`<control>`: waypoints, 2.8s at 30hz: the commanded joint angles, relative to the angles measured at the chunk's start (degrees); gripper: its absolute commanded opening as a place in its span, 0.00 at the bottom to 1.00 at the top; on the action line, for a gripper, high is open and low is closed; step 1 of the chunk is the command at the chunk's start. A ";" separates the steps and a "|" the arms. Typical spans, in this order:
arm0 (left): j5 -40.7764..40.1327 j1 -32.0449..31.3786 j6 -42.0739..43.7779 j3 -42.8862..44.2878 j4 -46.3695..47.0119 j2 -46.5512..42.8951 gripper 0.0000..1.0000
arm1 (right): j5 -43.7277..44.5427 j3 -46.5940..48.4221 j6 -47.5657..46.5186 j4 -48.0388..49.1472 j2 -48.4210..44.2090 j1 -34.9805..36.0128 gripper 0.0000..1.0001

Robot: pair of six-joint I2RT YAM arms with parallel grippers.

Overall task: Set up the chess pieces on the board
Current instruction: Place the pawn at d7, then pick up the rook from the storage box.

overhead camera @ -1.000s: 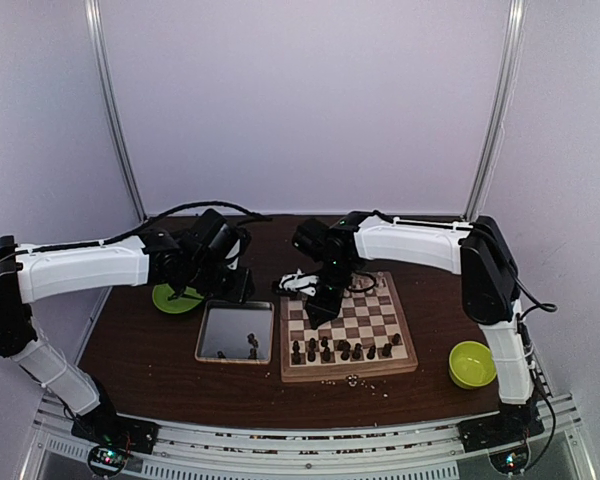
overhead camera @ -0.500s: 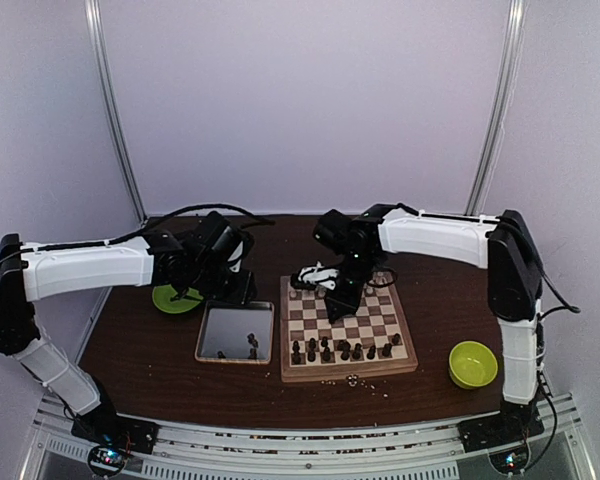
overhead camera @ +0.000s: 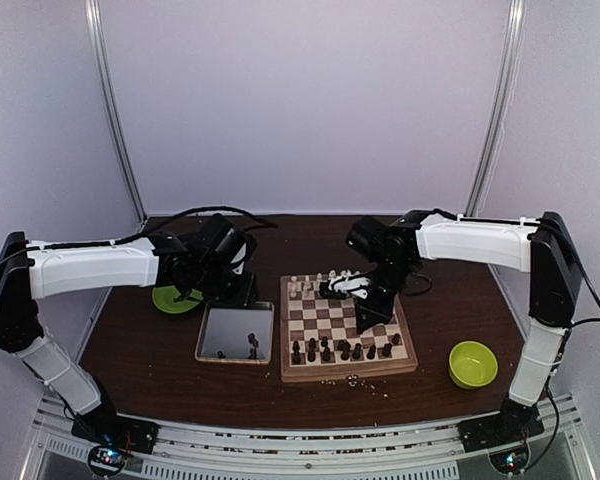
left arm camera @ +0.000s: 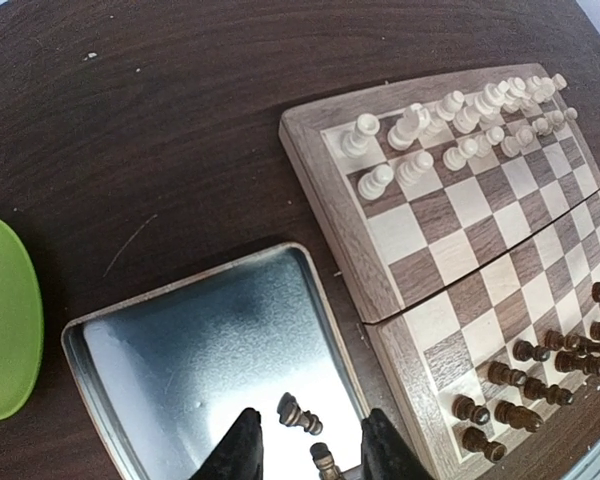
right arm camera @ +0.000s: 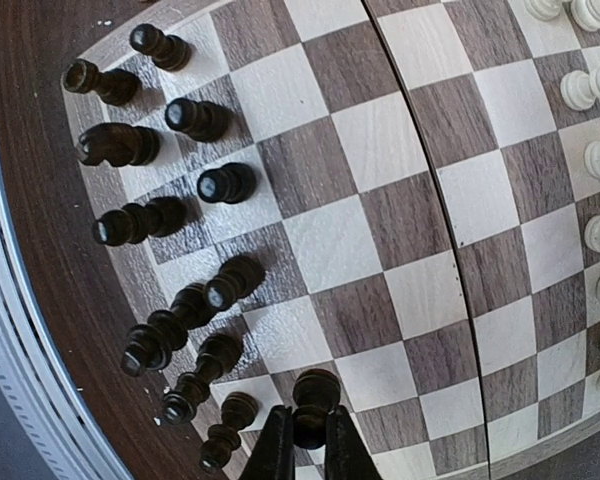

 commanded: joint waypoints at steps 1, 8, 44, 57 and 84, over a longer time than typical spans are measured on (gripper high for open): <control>0.68 -0.09 -0.12 1.16 2.39 0.34 0.34 | -3.74 0.91 -1.26 0.32 1.84 0.28 0.07; 0.65 -0.09 0.02 1.01 2.43 0.76 0.34 | -4.53 1.15 -1.61 0.30 3.99 0.59 0.07; 3.50 -0.09 4.04 -3.62 -11.47 2.18 0.35 | -4.69 -1.30 -1.27 -0.10 -5.25 -0.98 0.31; 11.27 -2.59 0.40 0.69 -18.44 7.02 0.35 | -7.92 -13.22 -1.08 7.86 -14.86 -5.87 0.33; 10.32 -5.10 -8.51 10.33 -23.94 19.64 0.25 | -12.97 -15.91 -2.80 8.63 -15.81 -8.92 0.33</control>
